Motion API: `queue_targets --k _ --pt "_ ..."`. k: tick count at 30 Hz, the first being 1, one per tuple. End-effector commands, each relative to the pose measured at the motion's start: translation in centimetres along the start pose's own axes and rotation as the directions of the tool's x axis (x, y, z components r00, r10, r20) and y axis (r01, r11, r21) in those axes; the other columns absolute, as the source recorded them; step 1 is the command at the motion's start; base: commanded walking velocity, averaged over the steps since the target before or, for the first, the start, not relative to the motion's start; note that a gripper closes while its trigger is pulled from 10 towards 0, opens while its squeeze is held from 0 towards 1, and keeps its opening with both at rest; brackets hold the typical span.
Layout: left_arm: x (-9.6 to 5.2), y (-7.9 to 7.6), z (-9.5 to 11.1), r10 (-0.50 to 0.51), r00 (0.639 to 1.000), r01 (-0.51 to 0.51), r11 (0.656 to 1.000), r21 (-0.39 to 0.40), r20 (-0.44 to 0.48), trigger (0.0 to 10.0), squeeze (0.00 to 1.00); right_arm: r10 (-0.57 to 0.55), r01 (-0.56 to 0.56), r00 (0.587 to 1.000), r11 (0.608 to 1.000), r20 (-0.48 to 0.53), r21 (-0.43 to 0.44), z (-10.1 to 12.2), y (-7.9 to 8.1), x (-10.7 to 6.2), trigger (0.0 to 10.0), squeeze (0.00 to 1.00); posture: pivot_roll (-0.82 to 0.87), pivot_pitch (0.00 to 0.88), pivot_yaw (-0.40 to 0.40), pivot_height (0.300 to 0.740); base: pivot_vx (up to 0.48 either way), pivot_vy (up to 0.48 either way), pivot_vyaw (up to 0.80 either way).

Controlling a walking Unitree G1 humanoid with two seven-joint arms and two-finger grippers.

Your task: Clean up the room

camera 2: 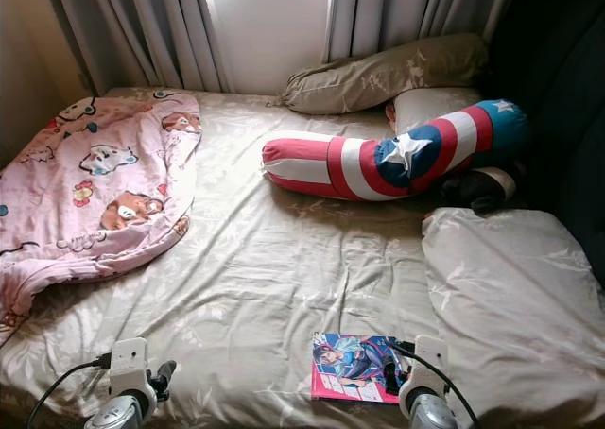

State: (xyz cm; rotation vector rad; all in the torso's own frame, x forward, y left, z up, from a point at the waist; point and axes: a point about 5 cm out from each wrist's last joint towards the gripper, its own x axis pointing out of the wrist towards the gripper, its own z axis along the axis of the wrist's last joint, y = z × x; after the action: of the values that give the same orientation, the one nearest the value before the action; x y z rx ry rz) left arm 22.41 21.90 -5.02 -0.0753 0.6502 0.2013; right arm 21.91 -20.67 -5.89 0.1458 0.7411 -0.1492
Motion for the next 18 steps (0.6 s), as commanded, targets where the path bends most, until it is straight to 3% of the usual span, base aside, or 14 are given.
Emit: queue_targets --k 1,6,7,10,18 --pt "-0.3 0.3 -1.0 0.006 0.999 -0.006 1.0 0.007 -0.047 10.0 0.0 0.015 -0.017 0.999 0.997 -0.029 -0.073 -0.4 -0.1 -0.1 10.0 0.0 -0.03 0.0 -0.066 0.74 0.0 0.0 0.0" --pt "-0.3 0.4 -1.2 0.006 0.998 -0.005 1.0 0.007 -0.059 10.0 0.0 0.046 -0.054 0.997 0.988 -0.057 -0.145 -0.9 0.2 -0.2 10.0 0.0 -0.02 0.0 -0.069 0.74 0.0 0.0 0.0" --pt "-0.3 0.4 -1.2 0.007 0.998 -0.007 1.0 0.003 -0.062 10.0 0.0 0.06 -0.073 0.996 0.979 -0.072 -0.189 -1.2 0.3 -0.3 10.0 0.0 -0.02 0.0 -0.069 0.74 0.0 0.0 0.8" --pt "-0.3 0.5 -1.2 0.007 0.998 -0.007 1.0 0.003 -0.063 10.0 0.0 0.064 -0.079 0.995 0.977 -0.079 -0.197 -1.3 0.3 -0.3 10.0 0.0 -0.01 0.0 -0.069 0.74 0.0 0.0 0.8" --pt "-0.4 0.6 -1.4 0.001 0.996 0.001 1.0 0.026 -0.084 10.0 0.0 0.015 -0.02 0.998 0.998 -0.066 -0.067 -1.5 -0.2 -0.4 10.0 0.0 -0.03 0.0 -0.048 0.74 0.0 0.456 0.1"
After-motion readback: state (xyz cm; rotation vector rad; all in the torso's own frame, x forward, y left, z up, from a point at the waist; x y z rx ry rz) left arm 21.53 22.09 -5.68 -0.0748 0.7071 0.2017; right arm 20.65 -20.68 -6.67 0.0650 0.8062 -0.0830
